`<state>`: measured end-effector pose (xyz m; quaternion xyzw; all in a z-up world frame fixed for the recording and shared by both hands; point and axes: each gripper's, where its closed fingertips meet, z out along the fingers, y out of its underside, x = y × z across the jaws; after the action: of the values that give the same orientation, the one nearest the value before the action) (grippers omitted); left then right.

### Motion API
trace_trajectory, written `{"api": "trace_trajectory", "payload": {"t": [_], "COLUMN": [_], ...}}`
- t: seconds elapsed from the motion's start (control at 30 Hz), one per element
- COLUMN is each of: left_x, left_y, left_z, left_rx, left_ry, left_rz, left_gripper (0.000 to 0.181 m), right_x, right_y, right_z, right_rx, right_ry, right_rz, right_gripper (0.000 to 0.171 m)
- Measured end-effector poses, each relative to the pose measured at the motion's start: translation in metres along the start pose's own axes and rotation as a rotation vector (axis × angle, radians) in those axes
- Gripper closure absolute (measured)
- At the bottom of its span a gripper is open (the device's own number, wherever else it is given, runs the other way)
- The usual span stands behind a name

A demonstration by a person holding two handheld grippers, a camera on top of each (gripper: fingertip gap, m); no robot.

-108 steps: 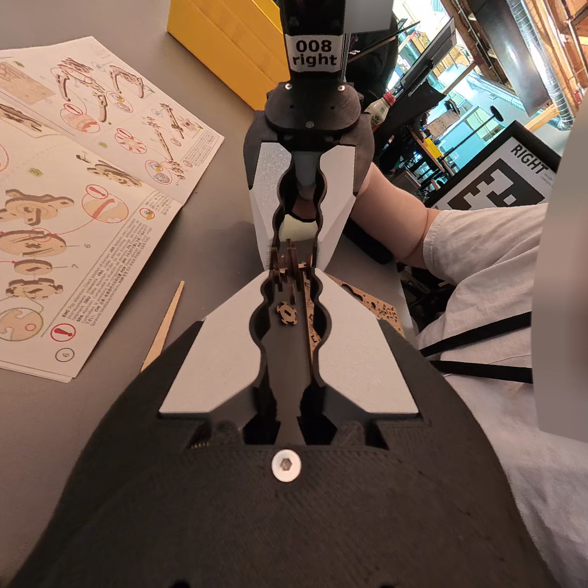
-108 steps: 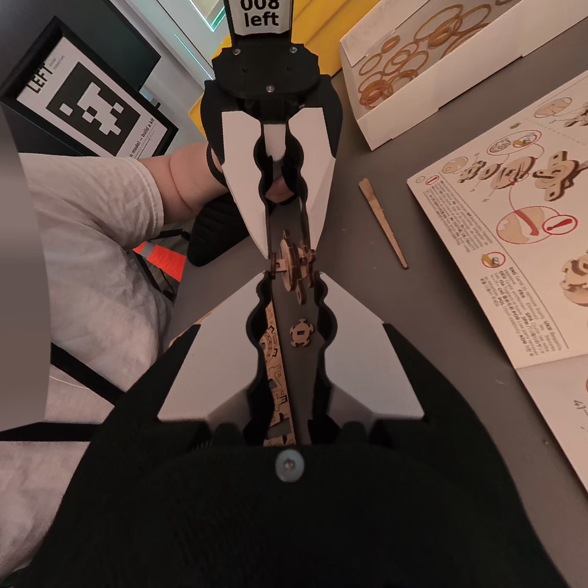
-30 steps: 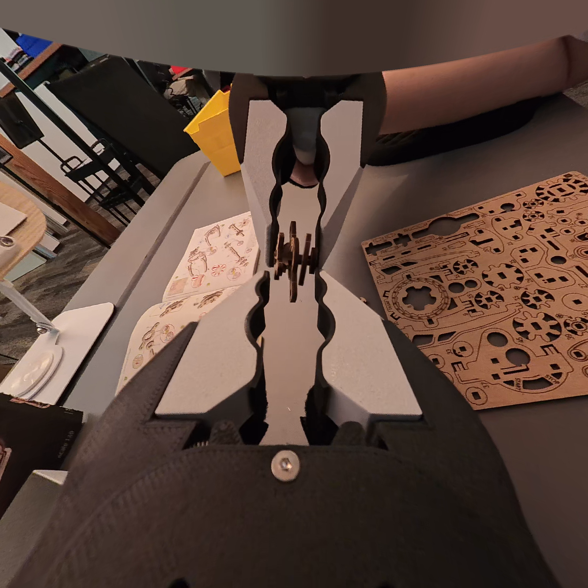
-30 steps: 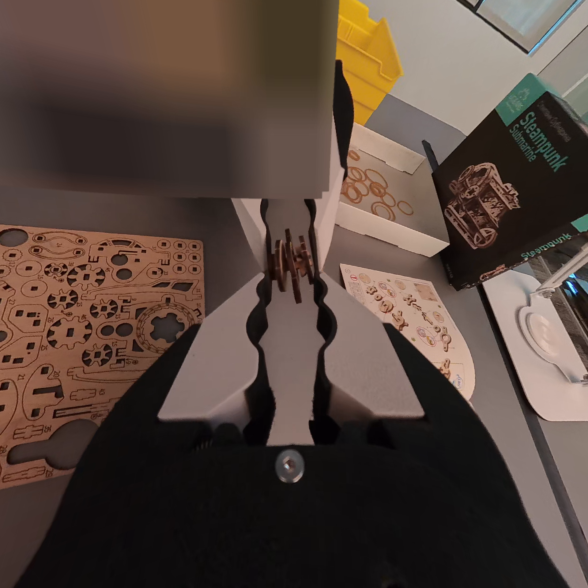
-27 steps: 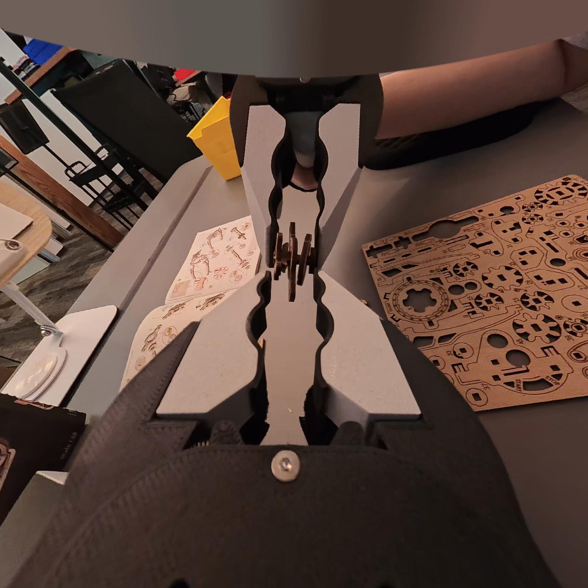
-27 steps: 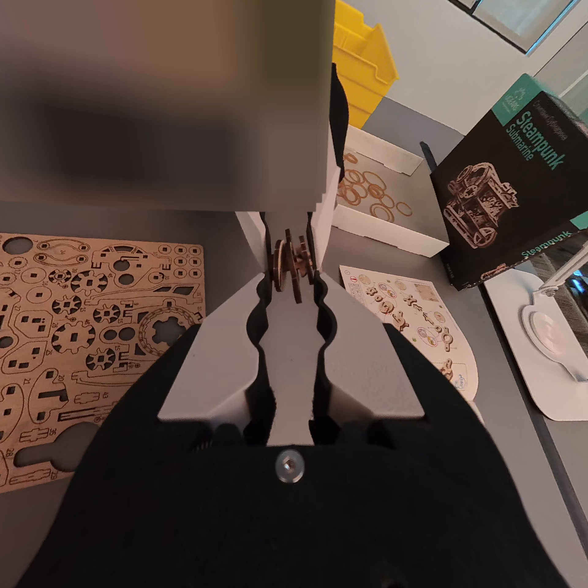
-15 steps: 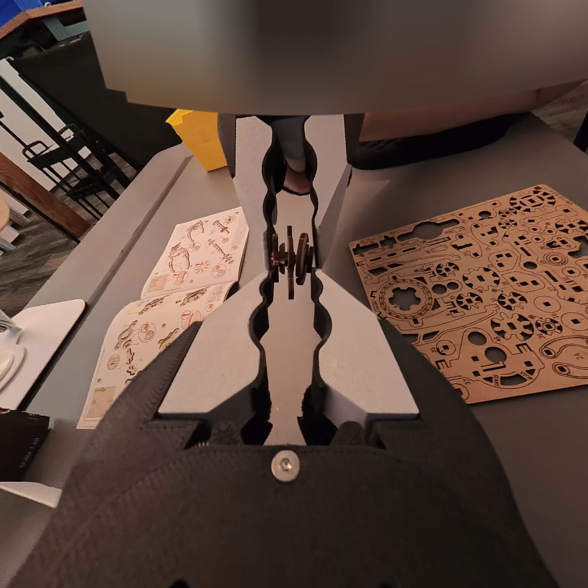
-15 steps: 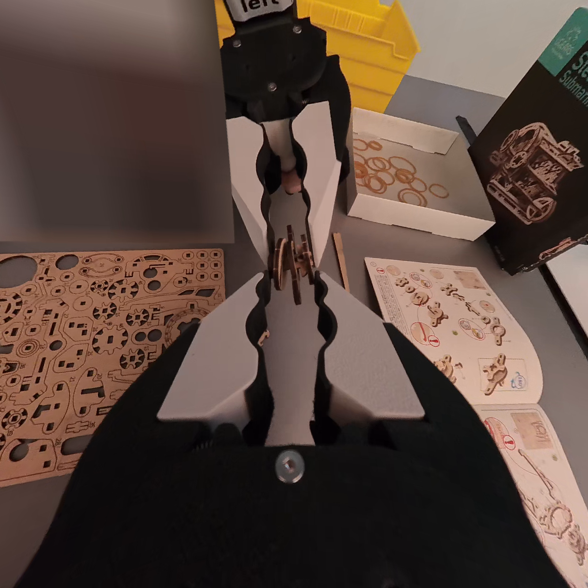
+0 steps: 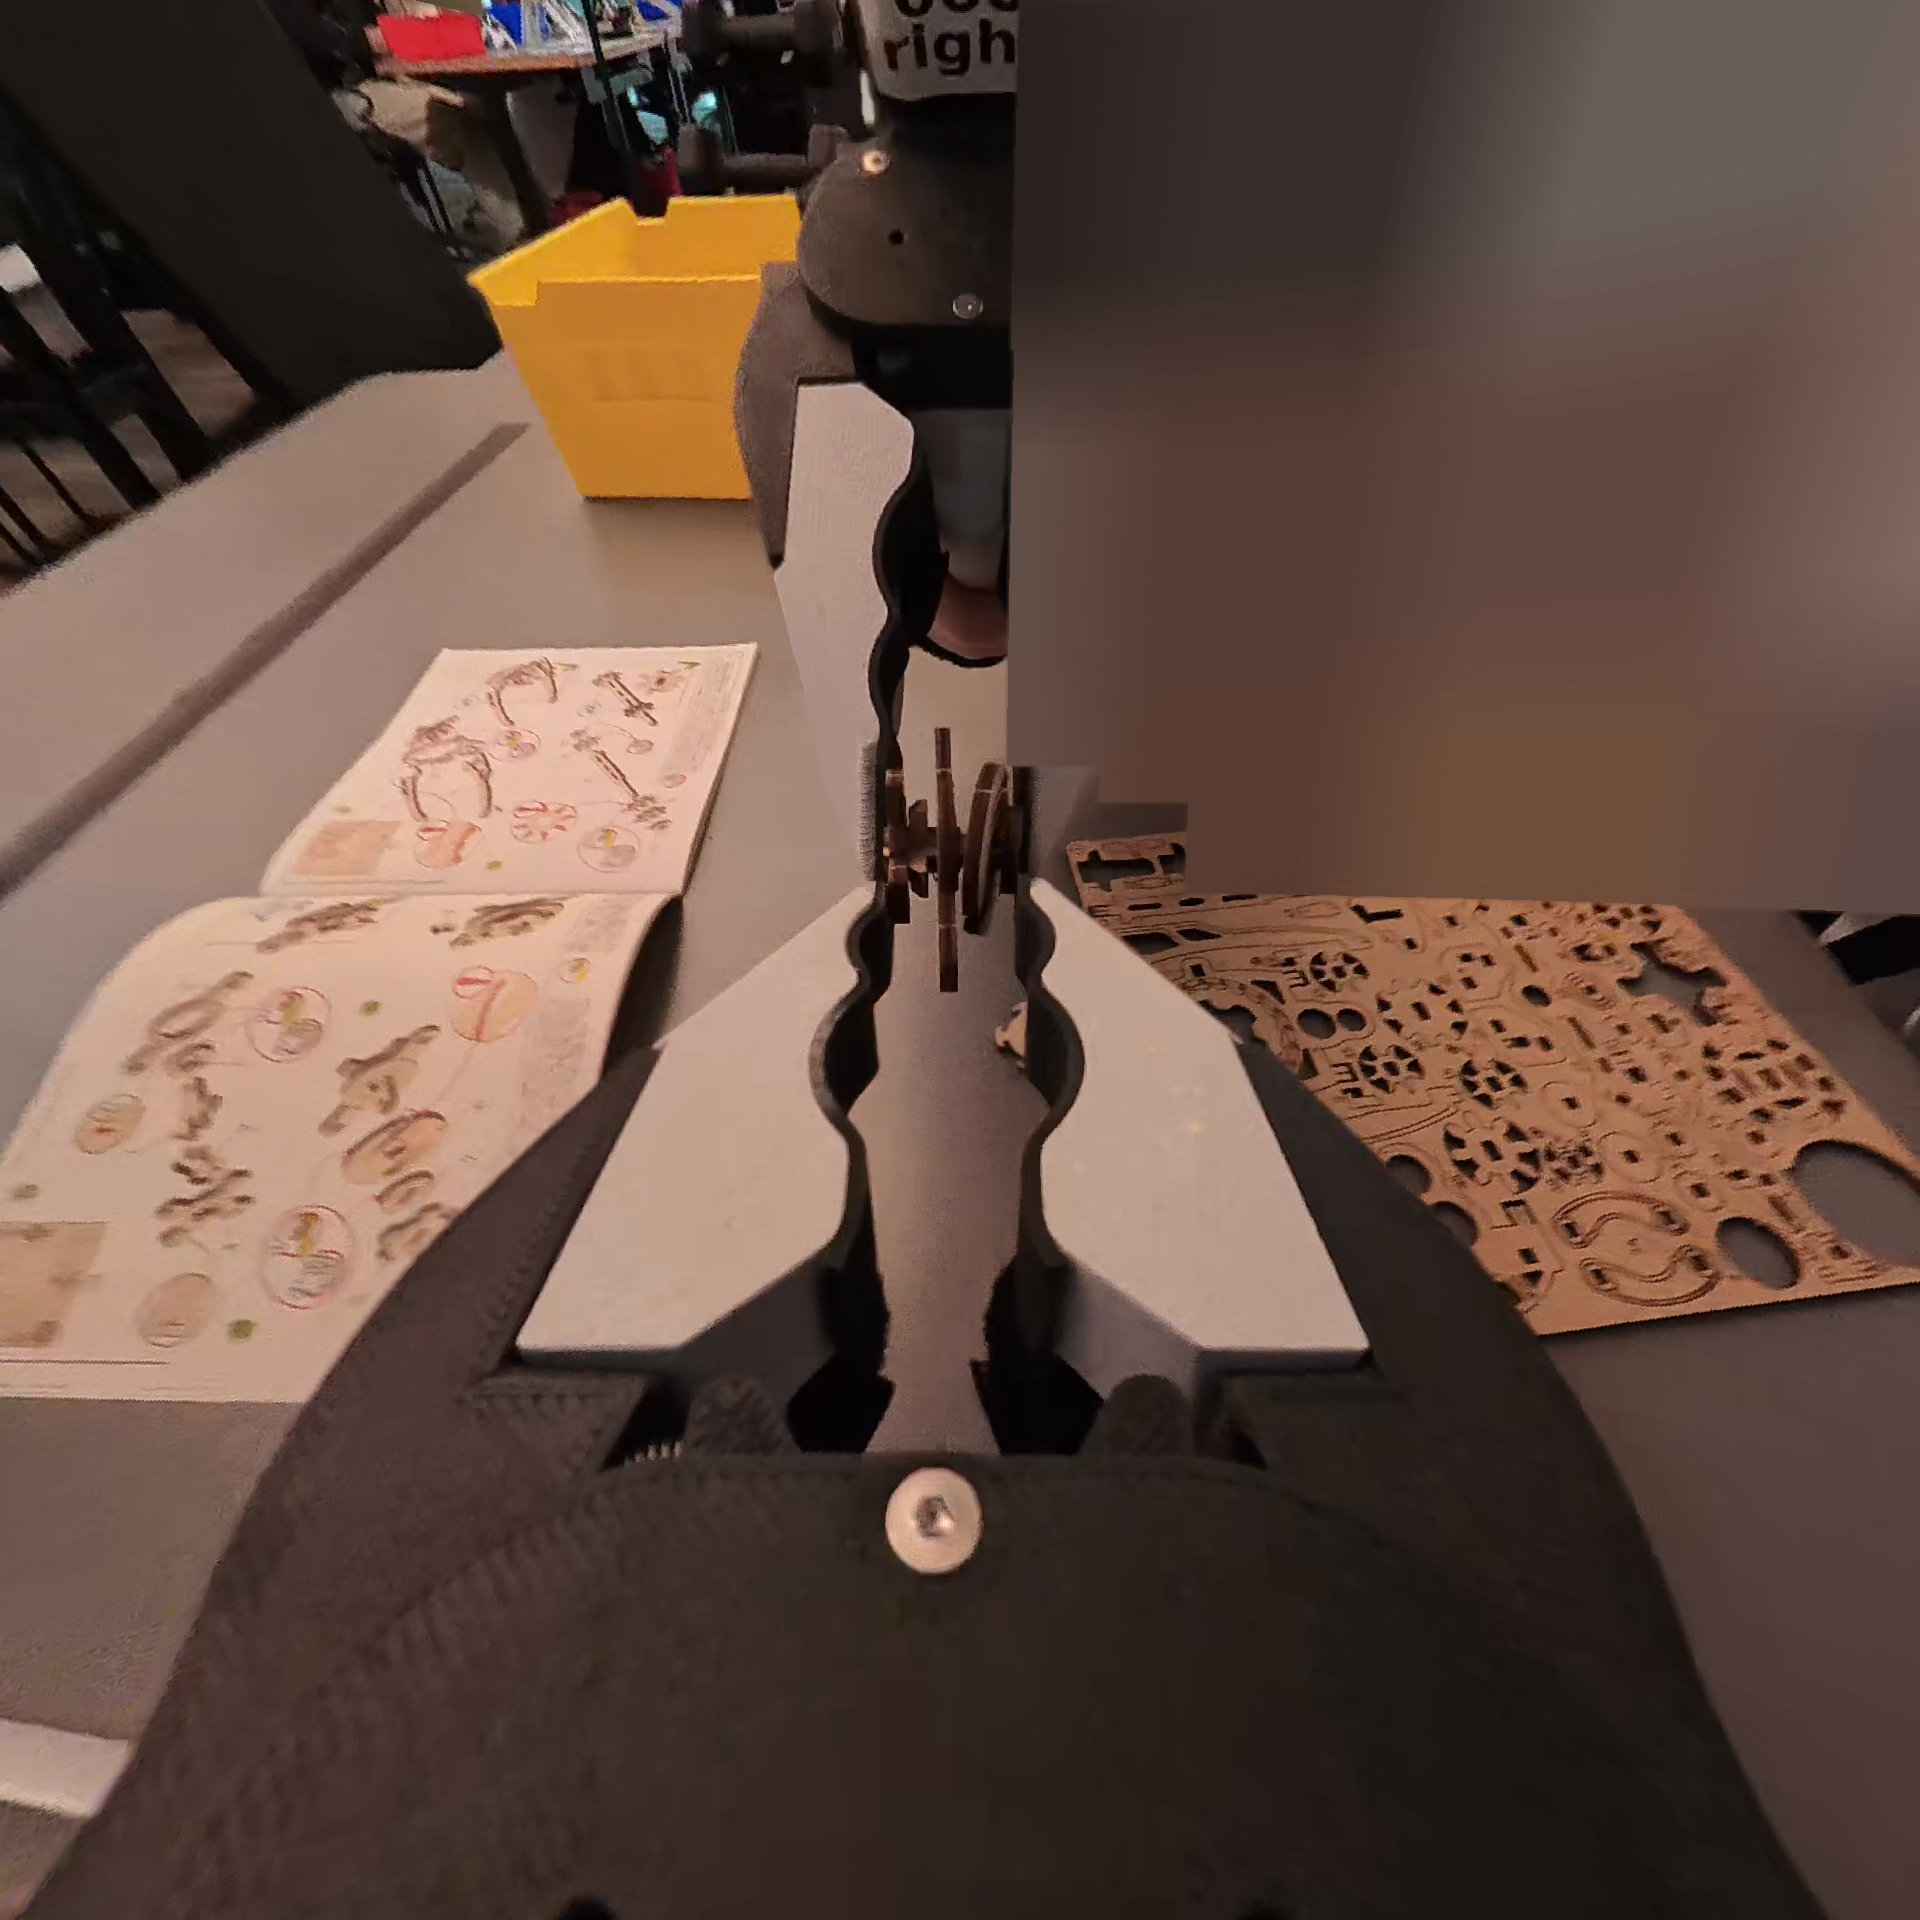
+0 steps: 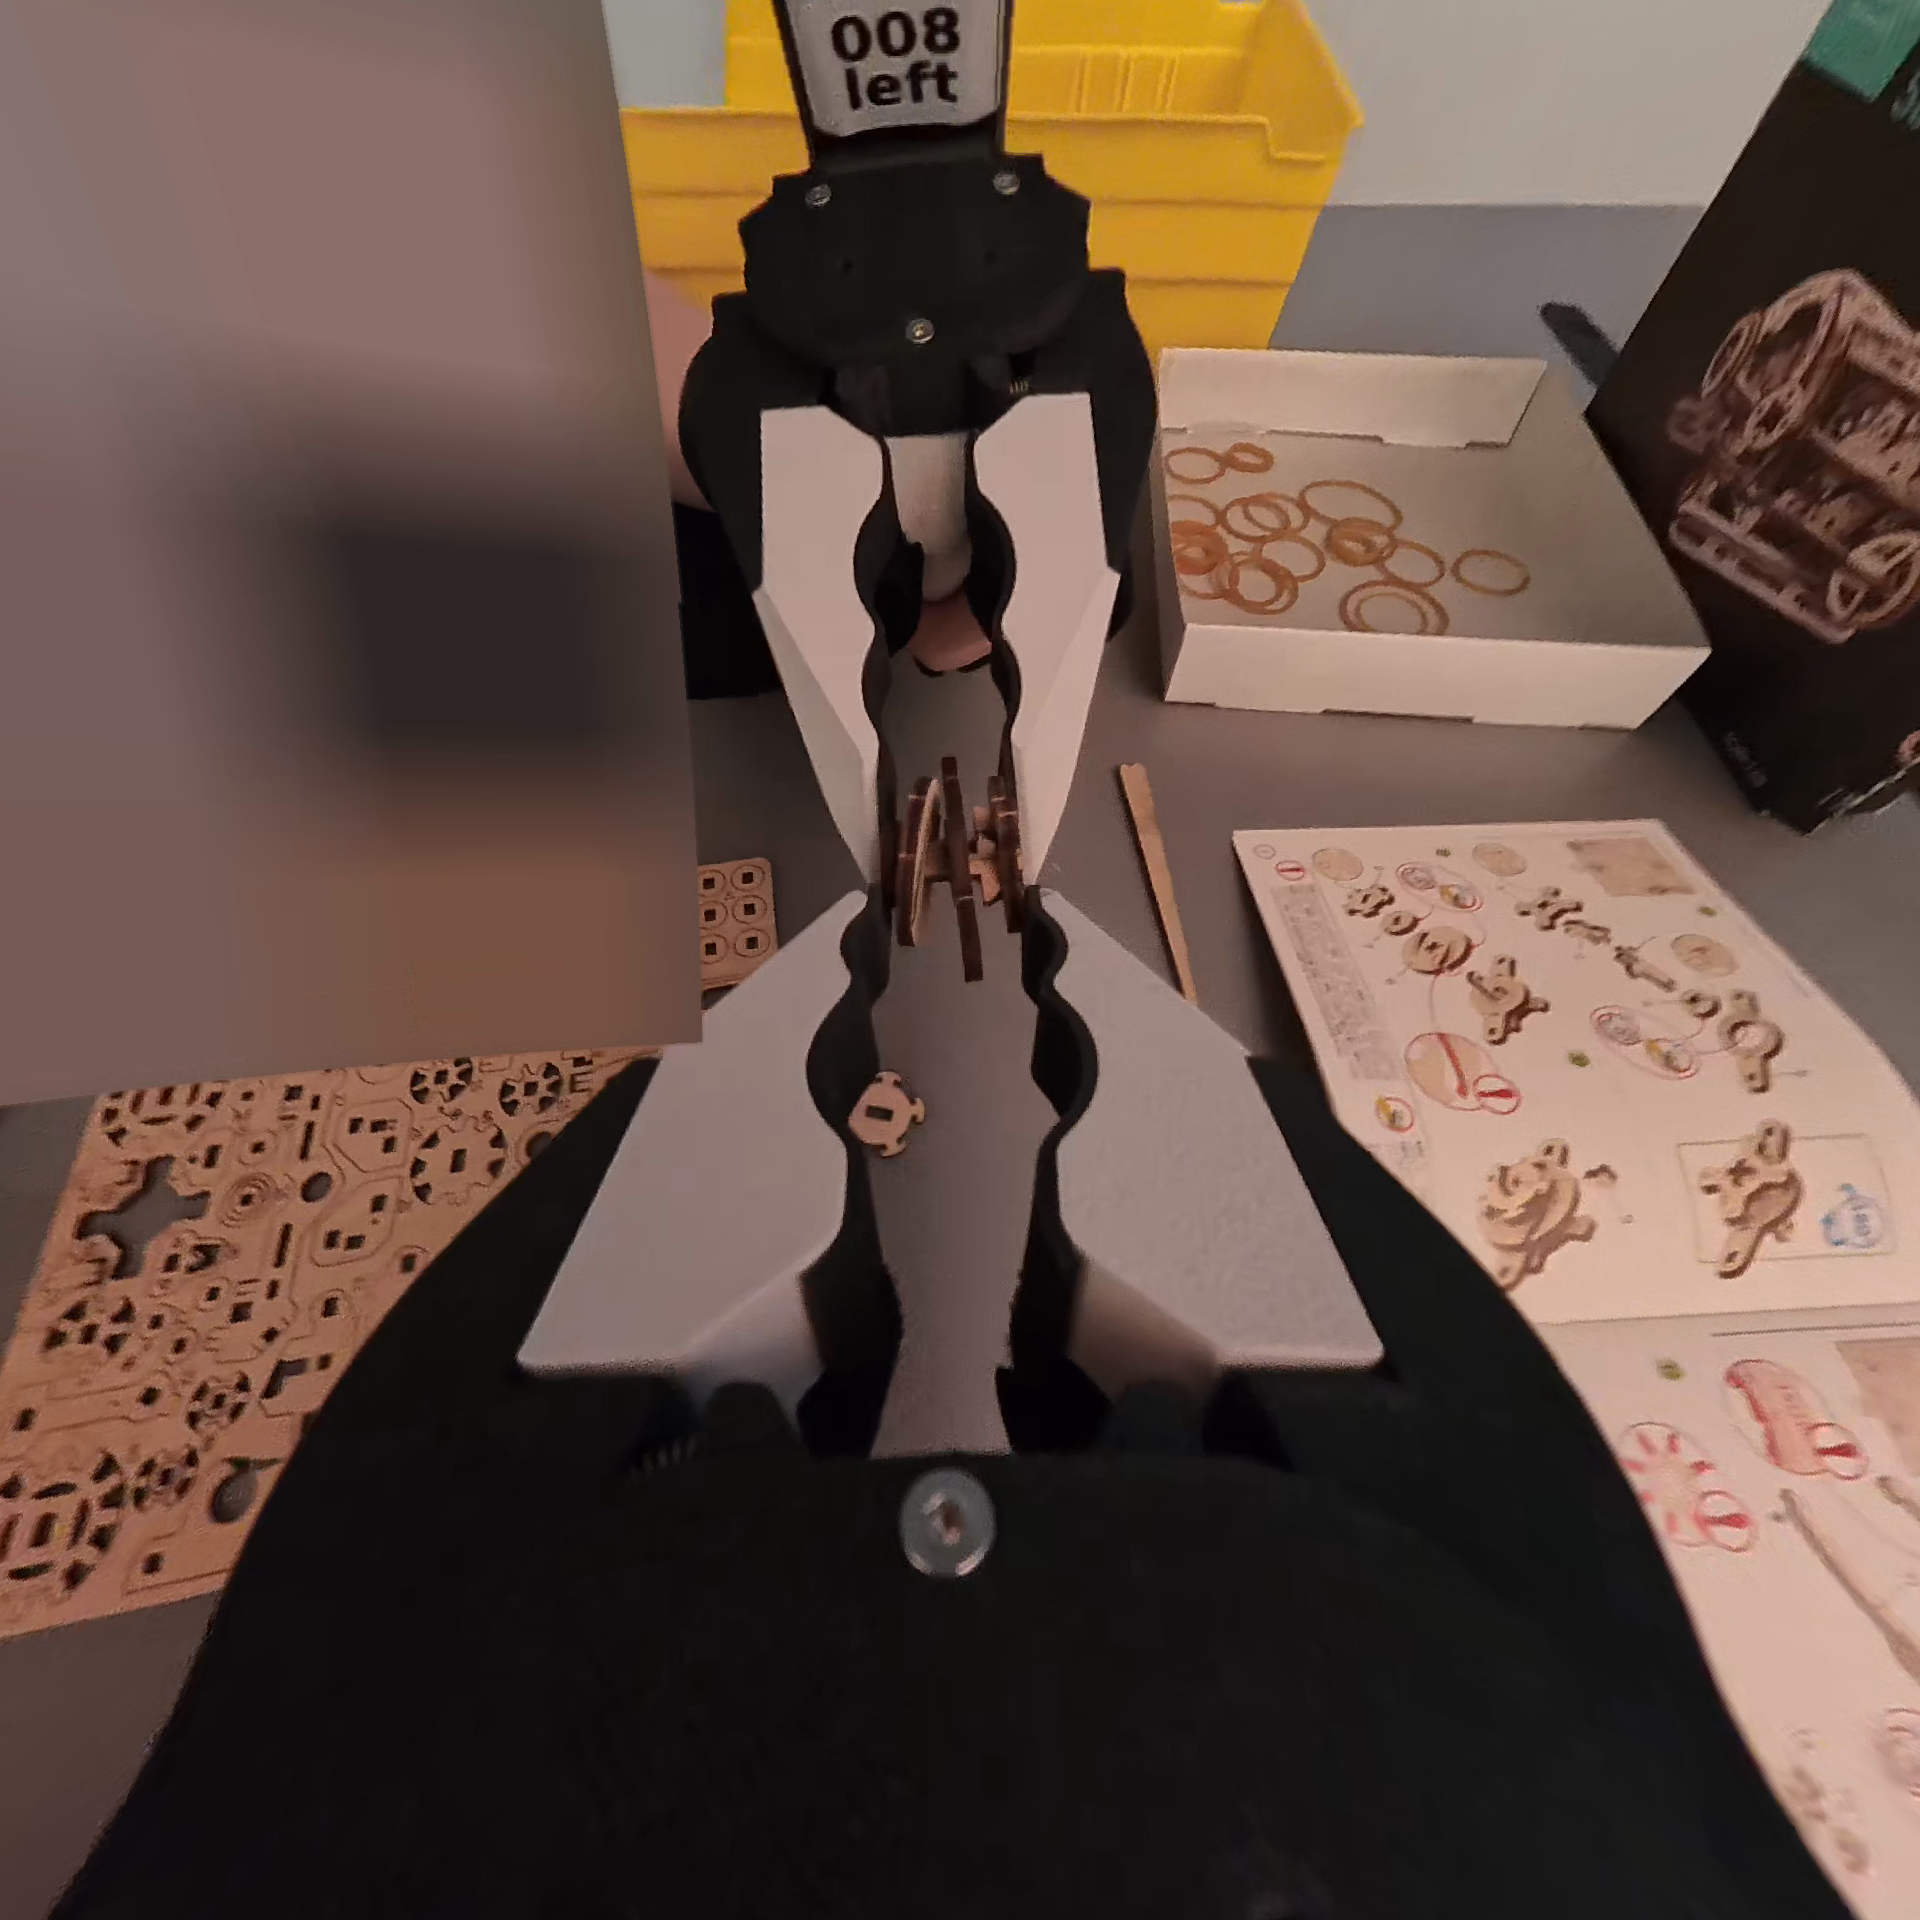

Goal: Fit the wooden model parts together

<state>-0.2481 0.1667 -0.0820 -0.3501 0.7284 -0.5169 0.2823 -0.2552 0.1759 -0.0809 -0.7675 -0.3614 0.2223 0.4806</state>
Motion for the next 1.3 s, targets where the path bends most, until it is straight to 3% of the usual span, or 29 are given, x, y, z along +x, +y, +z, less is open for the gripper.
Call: {"api": "trace_trajectory", "payload": {"t": [0.33,0.9,1.13,1.3], "left_x": [-0.002,-0.004,0.002,0.003], "left_y": [0.003,0.007,0.006,0.011], "left_z": [0.002,0.002,0.002,0.003], "left_rx": [-0.01,-0.028,-0.025,-0.057], "left_ry": [0.103,0.081,0.144,0.148], "left_rz": [-0.282,-0.221,-0.27,-0.269], "left_gripper": [0.161,0.16,0.16,0.161], "right_x": [0.003,0.005,-0.005,-0.006], "right_y": [0.005,0.017,0.019,0.023], "right_z": [0.001,0.005,0.006,0.008], "right_rx": [0.012,-0.041,-0.034,-0.084], "right_ry": [-0.125,-0.083,-0.208,-0.204], "right_rz": [0.276,0.185,0.316,0.345], "right_gripper": [0.148,0.149,0.149,0.15]}}
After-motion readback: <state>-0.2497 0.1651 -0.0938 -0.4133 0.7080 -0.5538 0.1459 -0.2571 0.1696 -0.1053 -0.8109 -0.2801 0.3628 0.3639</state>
